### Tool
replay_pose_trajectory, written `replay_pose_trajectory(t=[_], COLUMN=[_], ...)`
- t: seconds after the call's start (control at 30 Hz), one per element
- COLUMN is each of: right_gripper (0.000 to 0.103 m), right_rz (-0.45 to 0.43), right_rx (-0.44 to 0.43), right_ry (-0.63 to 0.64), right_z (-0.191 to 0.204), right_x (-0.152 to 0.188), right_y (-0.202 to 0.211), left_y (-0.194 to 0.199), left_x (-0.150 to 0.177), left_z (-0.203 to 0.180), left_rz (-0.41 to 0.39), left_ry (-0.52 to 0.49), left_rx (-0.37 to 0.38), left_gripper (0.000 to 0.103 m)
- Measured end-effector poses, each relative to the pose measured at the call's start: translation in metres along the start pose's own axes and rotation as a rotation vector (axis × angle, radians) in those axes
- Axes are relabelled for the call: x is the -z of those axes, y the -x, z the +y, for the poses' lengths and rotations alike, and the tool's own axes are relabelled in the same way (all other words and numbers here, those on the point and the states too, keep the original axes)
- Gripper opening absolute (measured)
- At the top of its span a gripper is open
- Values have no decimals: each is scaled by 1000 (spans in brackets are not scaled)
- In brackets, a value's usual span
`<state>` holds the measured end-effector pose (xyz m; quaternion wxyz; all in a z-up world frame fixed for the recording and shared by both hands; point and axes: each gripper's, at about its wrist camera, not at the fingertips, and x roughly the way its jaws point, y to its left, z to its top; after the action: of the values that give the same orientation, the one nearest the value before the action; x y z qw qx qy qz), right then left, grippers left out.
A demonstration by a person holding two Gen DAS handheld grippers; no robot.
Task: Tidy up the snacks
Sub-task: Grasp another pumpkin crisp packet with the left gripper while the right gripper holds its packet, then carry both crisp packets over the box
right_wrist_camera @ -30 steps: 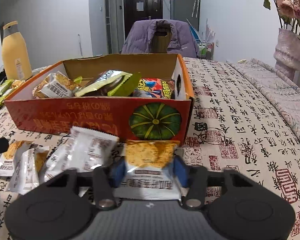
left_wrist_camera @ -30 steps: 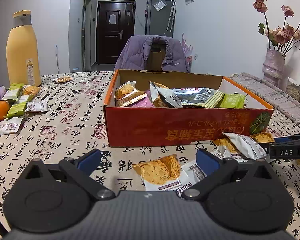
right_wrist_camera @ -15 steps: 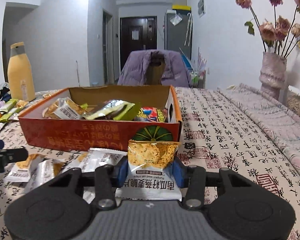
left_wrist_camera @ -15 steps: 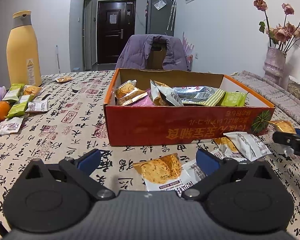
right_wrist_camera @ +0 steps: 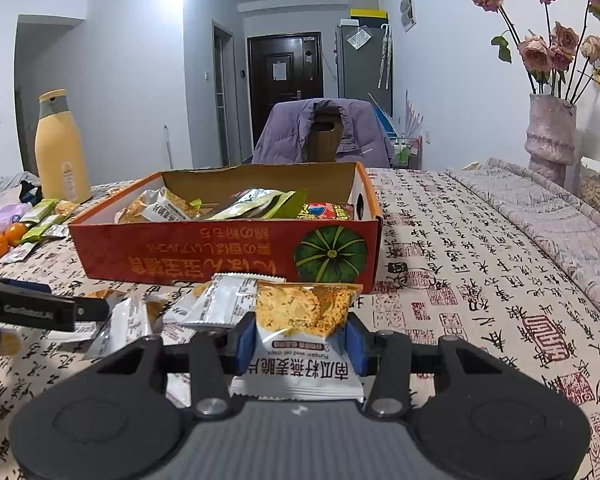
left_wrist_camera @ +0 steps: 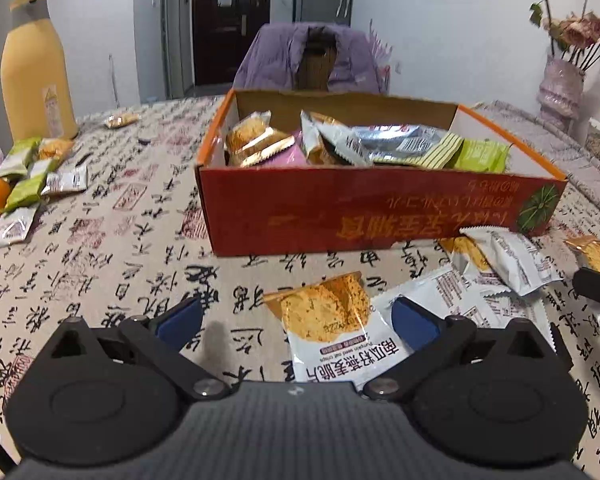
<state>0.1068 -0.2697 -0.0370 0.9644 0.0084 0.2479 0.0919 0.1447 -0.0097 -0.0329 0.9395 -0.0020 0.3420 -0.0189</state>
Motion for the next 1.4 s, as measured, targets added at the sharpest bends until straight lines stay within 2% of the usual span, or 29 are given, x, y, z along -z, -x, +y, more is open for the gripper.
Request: replay_pose_trajectory(t=[0.13, 0.27, 0.4, 0.5, 0.57, 0.73, 1.07, 1.4], right_gripper=[45, 45, 45, 45, 45, 45, 45, 45], right_rz=[3, 1, 5, 8, 7, 8, 3, -10], right_rx=[-5, -13, -18, -26, -34, -48, -59, -84], right_ry=[-8, -9, -12, -14, -12, -6, 0, 24], right_z=[-1, 0, 1, 1, 3, 7, 9, 23], right_x=[2, 4, 6, 8, 9, 10, 10, 1], right_y=[2, 5, 7, 9, 10, 13, 18, 14], left_y=[-2, -4, -1, 2, 7, 17, 25, 45], left_x=[-3, -3, 0, 3, 7, 15, 17, 6], left_z=[-1, -3, -6, -9, -12, -18, -13, -15], left_rz=[35, 68, 64, 55, 40, 14, -10, -88], left_ry=[37, 59, 54, 41, 13, -22, 1, 19], left_rx=[-7, -16, -37, -57, -69, -76, -66, -43], left_gripper=[99, 85, 78, 68, 52, 48, 47, 47])
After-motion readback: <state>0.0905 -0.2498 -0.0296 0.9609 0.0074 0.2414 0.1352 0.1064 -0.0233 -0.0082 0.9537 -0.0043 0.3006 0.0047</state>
